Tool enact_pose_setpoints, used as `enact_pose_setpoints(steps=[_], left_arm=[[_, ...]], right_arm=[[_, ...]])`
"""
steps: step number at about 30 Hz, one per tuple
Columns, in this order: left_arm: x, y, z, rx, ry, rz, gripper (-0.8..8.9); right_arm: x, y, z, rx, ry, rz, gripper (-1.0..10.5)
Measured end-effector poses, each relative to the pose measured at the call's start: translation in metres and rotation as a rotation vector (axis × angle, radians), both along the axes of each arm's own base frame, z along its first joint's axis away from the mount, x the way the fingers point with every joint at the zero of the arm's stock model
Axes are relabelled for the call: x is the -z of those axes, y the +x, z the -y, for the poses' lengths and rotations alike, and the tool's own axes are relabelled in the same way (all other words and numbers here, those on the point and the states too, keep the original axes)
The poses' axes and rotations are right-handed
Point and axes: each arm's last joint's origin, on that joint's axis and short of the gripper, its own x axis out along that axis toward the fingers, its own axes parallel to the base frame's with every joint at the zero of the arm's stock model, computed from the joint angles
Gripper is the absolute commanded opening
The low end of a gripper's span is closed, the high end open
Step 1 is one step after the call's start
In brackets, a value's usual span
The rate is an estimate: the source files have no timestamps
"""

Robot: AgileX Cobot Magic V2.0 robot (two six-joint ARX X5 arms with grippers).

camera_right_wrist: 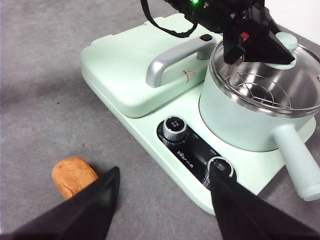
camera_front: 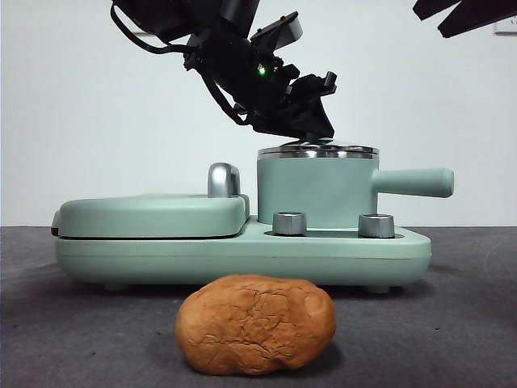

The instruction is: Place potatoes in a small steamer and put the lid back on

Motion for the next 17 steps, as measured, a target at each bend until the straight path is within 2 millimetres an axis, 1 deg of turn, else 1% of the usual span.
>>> enact_pose_setpoints(steps=[2, 9, 12, 17], left_arm=[[0.000, 0.000, 0.000, 0.001, 0.002, 0.003, 0.23], [-0.007, -0.004, -0.003, 0.000, 0.006, -0.004, 0.17], [-0.018, -0.008, -0.006, 0.000, 0.000, 0.006, 0.16], [-0.048, -0.021, -0.016, -0.001, -0.028, 0.044, 0.15]], right_arm=[[0.000, 0.000, 0.000, 0.000, 0.000, 0.000, 2.8], [0.000, 0.000, 0.000, 0.000, 0.000, 0.000, 2.8], [0.000, 0.000, 0.000, 0.000, 0.000, 0.000, 2.8], [0.000, 0.000, 0.000, 0.000, 0.000, 0.000, 2.8]])
